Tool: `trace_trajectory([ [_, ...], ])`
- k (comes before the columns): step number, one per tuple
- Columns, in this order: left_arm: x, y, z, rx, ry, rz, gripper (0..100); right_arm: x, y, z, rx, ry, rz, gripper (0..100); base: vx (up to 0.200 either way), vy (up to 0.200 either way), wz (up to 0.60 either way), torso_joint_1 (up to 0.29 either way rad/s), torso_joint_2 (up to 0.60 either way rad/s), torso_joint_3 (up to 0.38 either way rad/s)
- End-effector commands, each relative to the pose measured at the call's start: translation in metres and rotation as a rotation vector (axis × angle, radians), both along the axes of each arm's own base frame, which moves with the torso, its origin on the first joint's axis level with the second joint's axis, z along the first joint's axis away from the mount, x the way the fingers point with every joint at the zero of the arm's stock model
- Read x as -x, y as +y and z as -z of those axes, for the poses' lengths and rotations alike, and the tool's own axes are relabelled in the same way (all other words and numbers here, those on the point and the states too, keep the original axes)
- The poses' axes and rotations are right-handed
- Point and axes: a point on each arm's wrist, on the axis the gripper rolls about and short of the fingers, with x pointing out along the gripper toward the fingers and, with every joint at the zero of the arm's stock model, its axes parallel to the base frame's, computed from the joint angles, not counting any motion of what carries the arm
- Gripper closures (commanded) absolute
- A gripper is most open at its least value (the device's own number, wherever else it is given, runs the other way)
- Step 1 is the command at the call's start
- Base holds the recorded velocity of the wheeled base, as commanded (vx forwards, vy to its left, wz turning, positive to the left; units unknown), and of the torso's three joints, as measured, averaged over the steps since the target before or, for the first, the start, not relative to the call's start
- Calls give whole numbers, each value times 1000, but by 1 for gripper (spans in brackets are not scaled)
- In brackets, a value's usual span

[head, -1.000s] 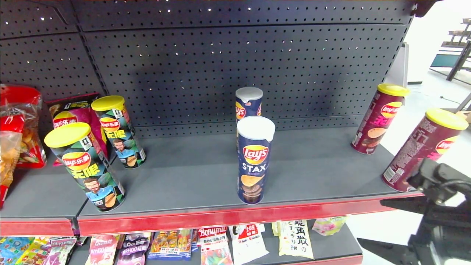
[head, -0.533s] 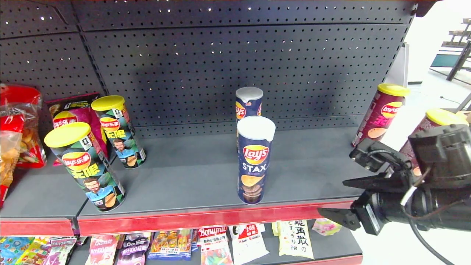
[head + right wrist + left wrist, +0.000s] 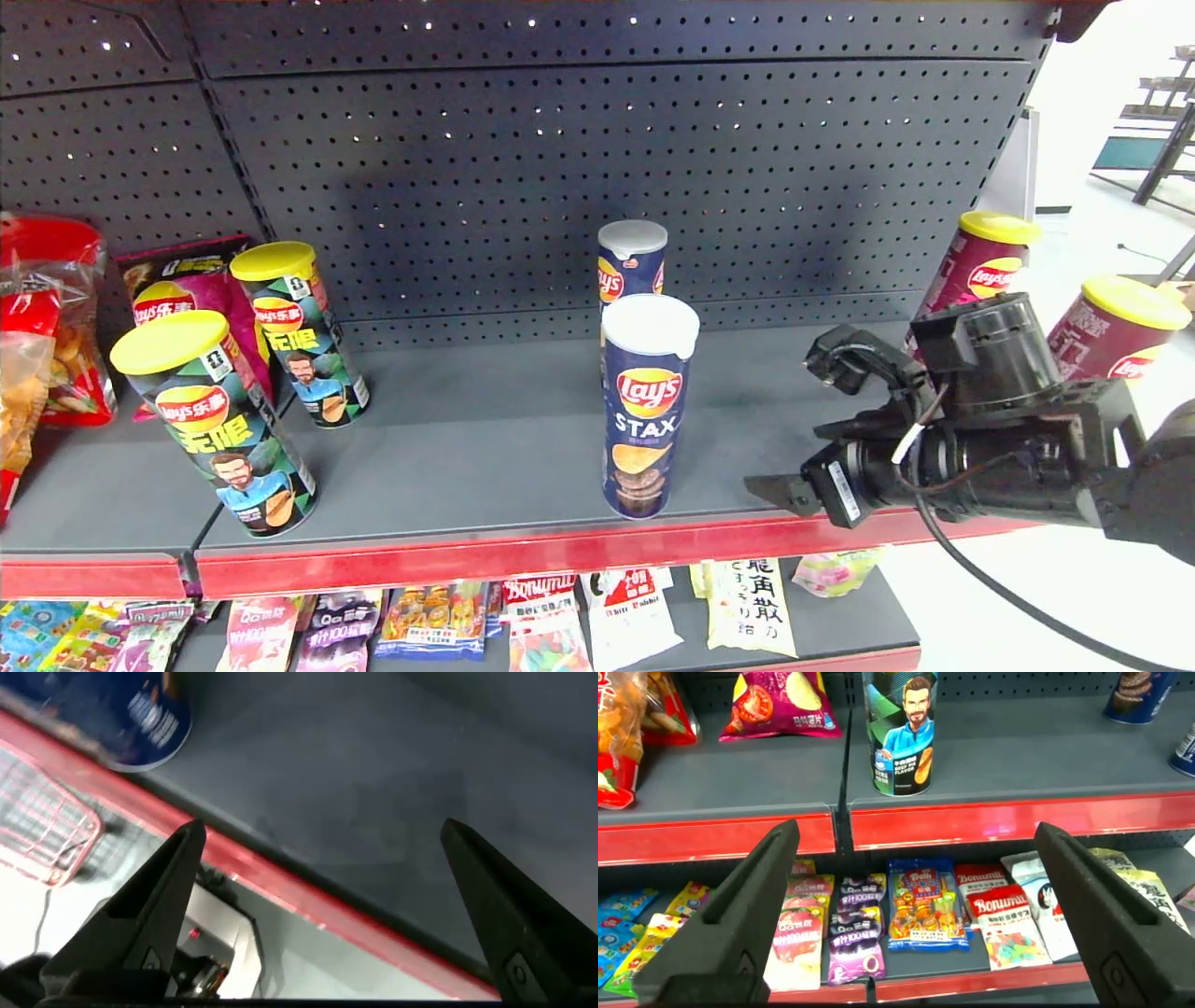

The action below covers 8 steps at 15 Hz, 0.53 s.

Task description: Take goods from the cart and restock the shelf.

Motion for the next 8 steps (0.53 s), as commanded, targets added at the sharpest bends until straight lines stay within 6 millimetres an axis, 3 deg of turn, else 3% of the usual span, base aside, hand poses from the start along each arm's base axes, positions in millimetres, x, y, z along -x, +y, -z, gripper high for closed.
trace_trajectory([
  [1,0,0,0,0,-3,0,0,-4,13,10,12,26,-18,0,0,0,0,0,0,0],
  [8,0,0,0,0,-1,0,0,-16,31,19,17,32,-43,0,0,0,0,0,0,0],
])
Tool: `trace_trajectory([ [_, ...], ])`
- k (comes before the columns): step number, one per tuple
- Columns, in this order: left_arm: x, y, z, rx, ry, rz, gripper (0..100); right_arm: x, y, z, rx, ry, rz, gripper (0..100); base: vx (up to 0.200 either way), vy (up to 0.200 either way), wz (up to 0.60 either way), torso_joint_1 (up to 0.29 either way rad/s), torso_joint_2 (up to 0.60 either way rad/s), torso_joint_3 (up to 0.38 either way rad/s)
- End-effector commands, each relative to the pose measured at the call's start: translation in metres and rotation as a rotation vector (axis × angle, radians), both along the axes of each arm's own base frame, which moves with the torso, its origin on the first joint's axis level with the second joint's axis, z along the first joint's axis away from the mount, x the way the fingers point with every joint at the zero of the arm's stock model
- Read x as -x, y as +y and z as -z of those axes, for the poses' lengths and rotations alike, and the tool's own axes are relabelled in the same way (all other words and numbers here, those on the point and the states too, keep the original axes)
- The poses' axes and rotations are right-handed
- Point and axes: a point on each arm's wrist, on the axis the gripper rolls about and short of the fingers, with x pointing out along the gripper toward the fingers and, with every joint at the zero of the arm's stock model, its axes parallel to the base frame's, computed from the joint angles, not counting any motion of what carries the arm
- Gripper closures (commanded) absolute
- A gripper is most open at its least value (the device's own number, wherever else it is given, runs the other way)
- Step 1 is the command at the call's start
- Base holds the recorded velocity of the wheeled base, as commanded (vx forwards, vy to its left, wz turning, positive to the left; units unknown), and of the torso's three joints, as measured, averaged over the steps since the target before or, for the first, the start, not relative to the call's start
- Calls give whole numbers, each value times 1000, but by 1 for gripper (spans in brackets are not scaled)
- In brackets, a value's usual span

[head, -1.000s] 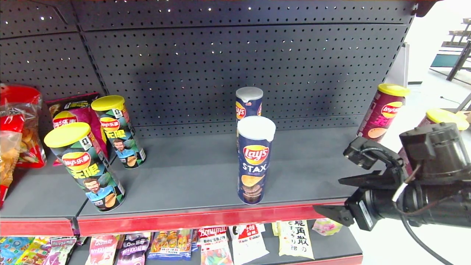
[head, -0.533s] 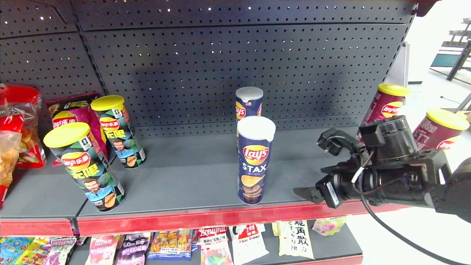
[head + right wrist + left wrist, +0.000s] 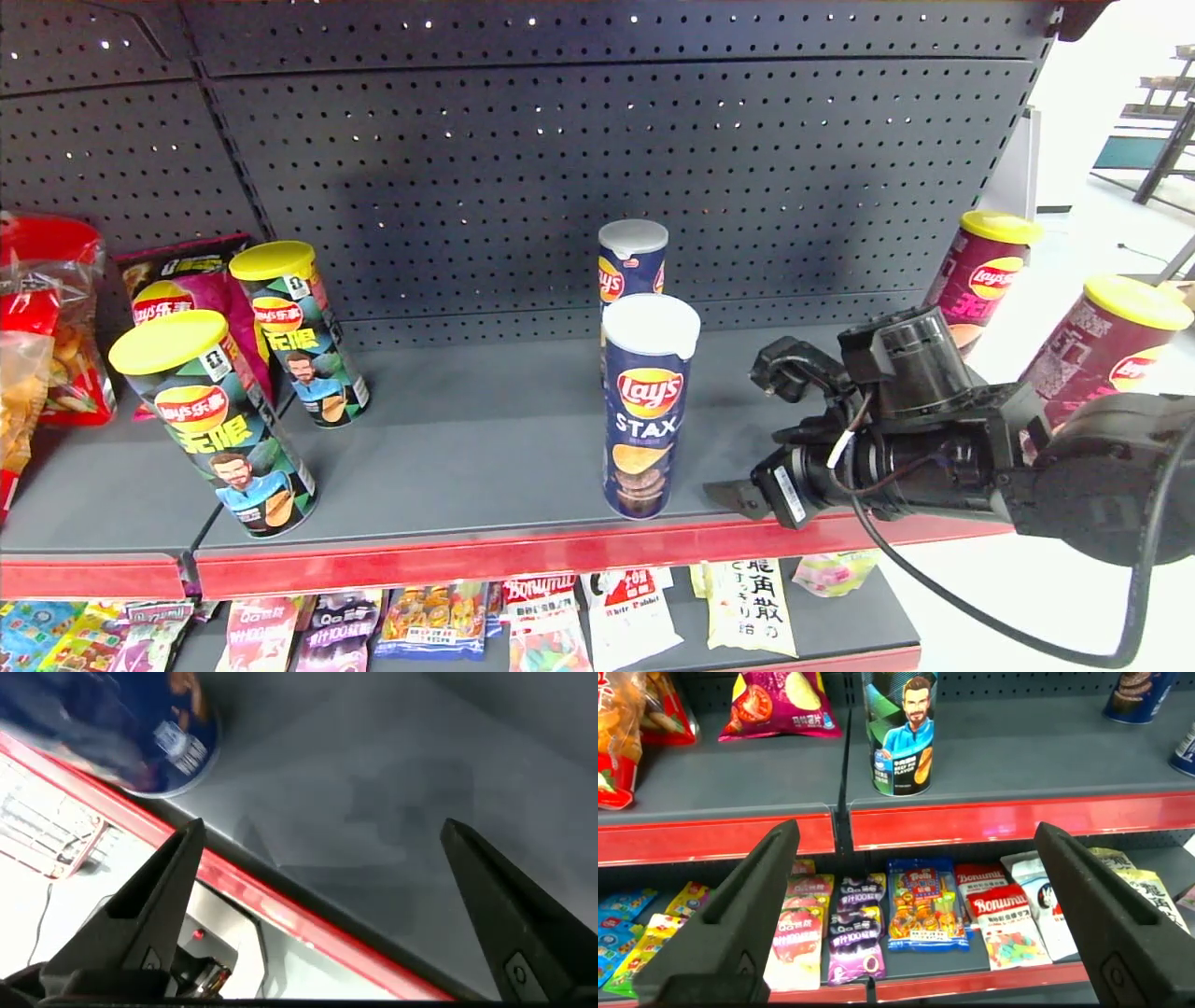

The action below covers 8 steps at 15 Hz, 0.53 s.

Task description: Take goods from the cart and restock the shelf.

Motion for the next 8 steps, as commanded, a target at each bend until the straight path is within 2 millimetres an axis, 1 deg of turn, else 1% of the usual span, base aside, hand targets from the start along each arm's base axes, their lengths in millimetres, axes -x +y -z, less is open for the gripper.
trace_trajectory([
  [1,0,0,0,0,0,0,0,-5,4,6,9,13,-2,0,0,0,0,0,0,0],
  [5,0,0,0,0,0,0,0,-8,15,6,18,1,-1,0,0,0,0,0,0,0],
  [8,0,0,0,0,0,0,0,-10,21,11,17,14,-7,0,0,0,0,0,0,0],
])
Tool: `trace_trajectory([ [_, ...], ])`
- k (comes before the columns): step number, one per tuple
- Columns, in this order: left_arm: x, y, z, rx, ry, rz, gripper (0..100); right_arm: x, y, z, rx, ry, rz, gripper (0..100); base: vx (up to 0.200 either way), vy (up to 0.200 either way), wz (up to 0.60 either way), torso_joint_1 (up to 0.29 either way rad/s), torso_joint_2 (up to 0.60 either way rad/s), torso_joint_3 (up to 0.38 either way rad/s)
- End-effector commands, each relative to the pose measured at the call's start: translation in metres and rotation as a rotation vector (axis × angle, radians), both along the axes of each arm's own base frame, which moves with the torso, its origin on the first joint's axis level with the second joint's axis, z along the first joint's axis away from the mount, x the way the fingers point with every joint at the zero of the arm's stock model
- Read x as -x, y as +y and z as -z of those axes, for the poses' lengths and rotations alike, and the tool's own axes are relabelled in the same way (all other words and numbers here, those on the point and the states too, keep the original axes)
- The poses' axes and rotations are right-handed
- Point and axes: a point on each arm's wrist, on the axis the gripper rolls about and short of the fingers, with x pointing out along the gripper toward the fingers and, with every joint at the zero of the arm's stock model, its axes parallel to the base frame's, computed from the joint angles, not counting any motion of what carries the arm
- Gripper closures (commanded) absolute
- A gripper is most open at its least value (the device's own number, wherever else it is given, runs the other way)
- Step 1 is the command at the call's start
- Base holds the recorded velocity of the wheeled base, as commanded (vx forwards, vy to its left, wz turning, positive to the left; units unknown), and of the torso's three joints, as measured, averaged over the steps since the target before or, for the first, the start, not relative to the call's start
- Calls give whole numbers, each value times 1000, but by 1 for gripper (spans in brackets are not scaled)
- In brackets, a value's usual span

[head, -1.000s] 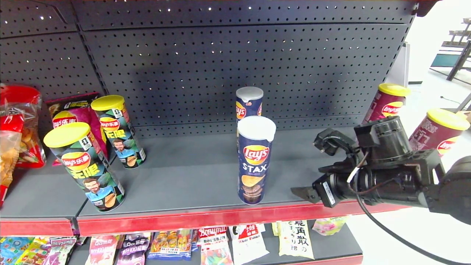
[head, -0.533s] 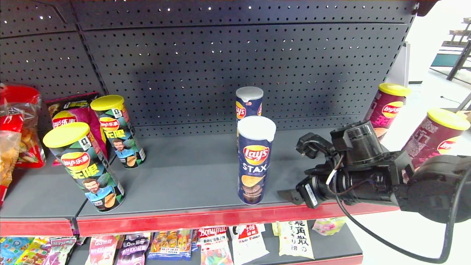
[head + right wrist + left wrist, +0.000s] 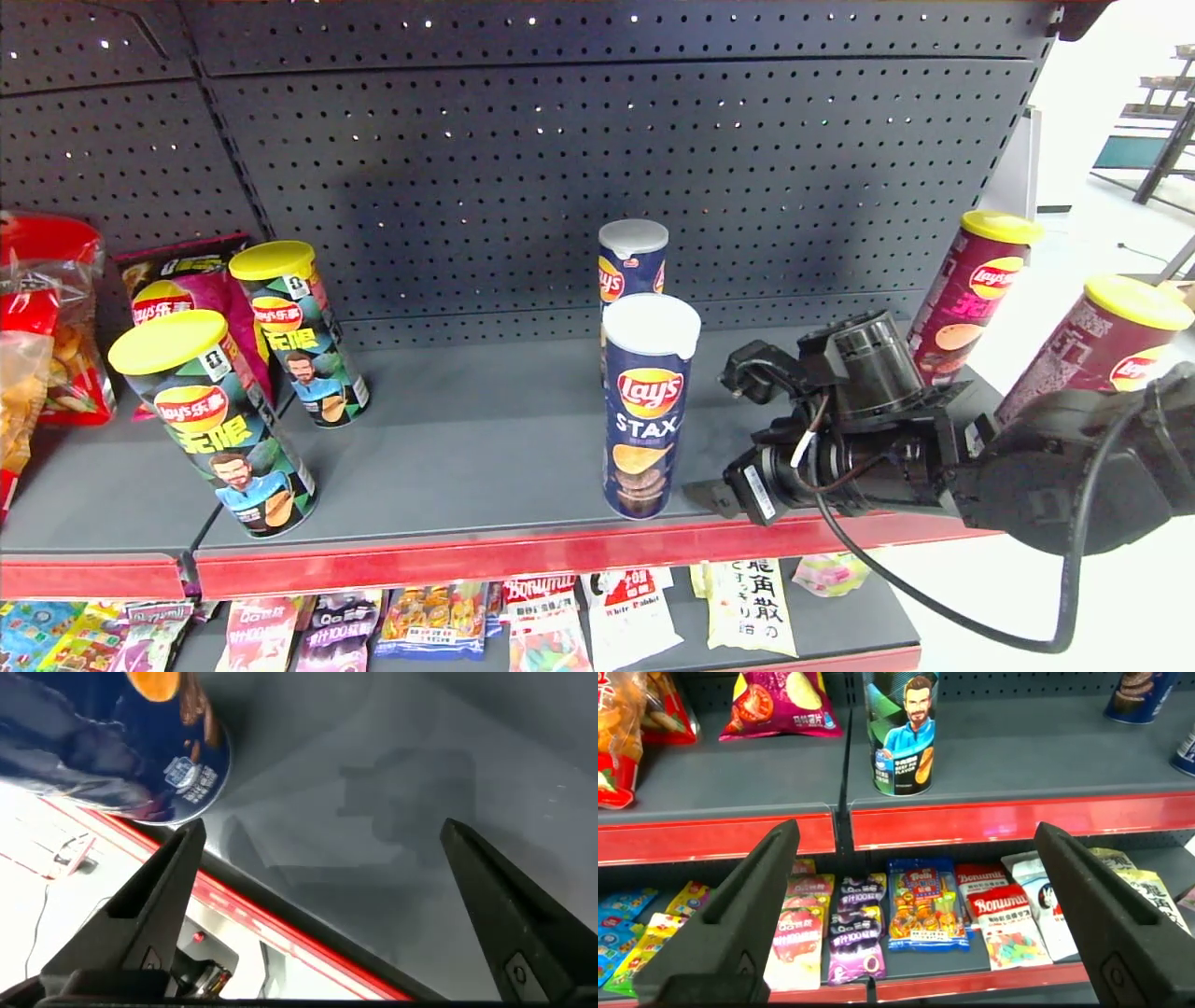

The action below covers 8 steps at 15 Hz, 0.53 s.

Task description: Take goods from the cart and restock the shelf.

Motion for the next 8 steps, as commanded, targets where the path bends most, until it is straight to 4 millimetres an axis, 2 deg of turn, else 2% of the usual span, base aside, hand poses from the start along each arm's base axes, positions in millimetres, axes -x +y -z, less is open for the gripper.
trace_trajectory([
  [1,0,0,0,0,0,0,0,-1,3,3,3,6,-6,0,0,0,0,0,0,0],
  [8,0,0,0,0,0,0,0,-4,10,9,12,17,-19,0,0,0,0,0,0,0],
])
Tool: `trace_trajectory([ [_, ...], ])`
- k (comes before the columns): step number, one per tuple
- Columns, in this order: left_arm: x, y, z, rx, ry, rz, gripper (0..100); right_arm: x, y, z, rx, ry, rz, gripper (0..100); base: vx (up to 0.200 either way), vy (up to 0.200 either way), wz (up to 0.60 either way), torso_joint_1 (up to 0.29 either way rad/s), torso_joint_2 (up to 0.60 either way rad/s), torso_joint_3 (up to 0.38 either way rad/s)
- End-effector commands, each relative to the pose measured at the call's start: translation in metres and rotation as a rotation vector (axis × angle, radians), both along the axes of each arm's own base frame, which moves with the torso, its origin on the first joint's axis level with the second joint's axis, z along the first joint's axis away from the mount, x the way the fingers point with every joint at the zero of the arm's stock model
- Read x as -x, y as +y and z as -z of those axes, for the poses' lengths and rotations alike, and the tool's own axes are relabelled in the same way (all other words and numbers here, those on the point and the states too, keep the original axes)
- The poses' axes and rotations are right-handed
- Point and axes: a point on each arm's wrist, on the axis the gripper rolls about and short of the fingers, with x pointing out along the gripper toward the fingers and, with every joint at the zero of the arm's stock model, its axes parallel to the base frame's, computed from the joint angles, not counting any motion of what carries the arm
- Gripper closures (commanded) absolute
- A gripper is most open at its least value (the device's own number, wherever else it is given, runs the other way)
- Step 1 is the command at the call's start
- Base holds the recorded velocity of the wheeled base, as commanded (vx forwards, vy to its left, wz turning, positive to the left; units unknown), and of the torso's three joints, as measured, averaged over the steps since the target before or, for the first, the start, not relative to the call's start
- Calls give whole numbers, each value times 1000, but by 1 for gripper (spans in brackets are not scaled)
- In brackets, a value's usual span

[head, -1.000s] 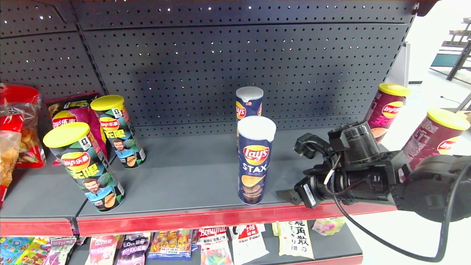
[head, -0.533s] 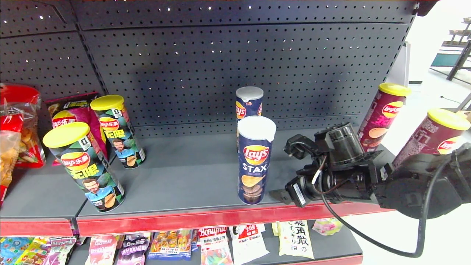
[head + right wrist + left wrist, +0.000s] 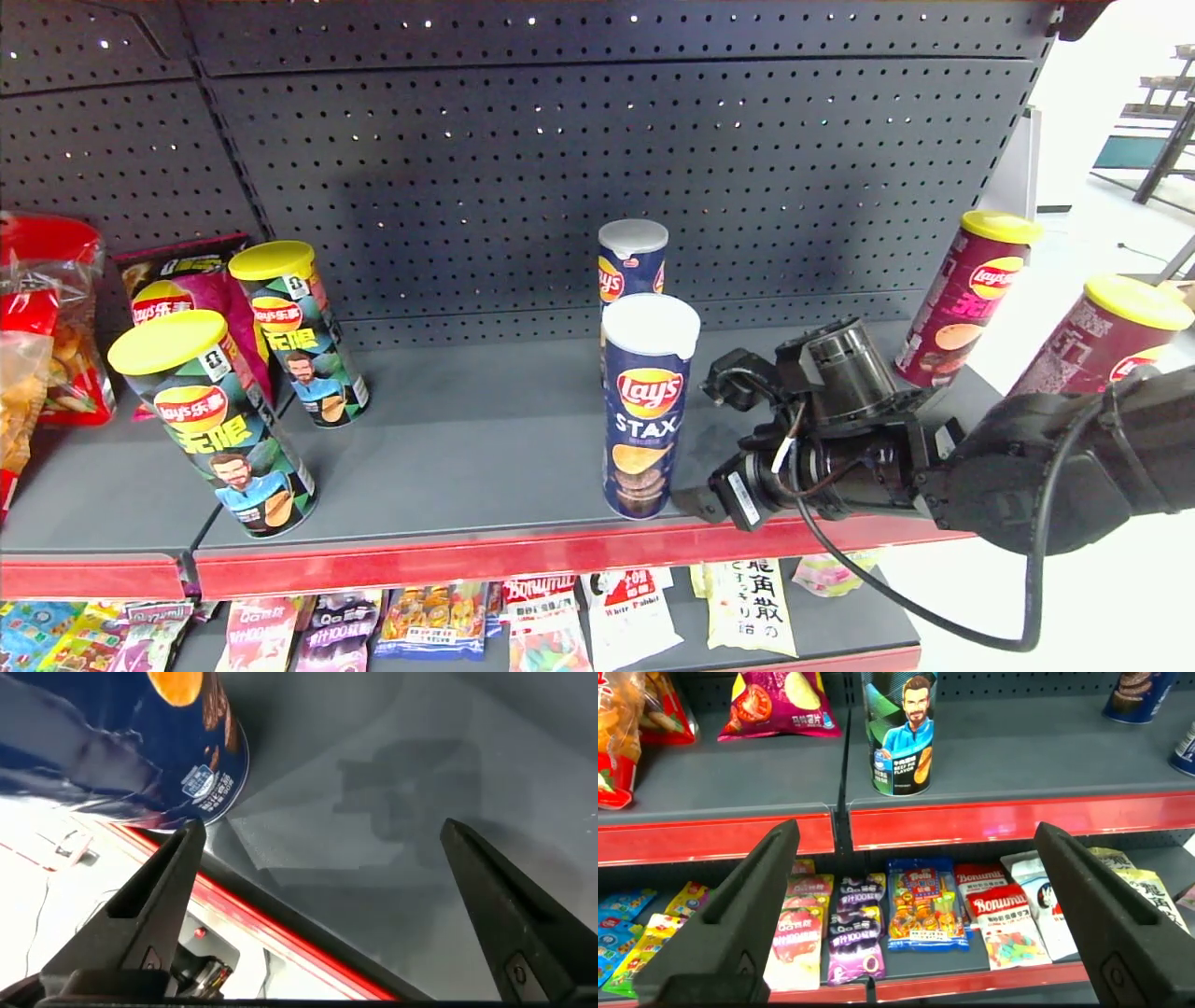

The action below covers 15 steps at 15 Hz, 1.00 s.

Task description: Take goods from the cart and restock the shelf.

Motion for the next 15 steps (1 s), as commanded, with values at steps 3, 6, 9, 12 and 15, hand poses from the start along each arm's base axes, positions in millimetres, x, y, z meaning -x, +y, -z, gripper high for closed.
trace_trajectory([
  [3,0,0,0,0,0,0,0,0,0,1,2,3,-1,0,0,0,0,0,0,0],
  [6,0,0,0,0,0,0,0,-1,1,2,7,2,-5,0,0,0,0,0,0,0],
  [9,0,0,0,0,-1,0,0,-3,1,3,15,-2,5,0,0,0,0,0,0,0],
  [12,0,0,0,0,0,0,0,-8,3,3,16,-10,12,0,0,0,0,0,0,0],
  [15,0,0,0,0,-1,0,0,-8,3,3,22,-11,22,0,0,0,0,0,0,0],
])
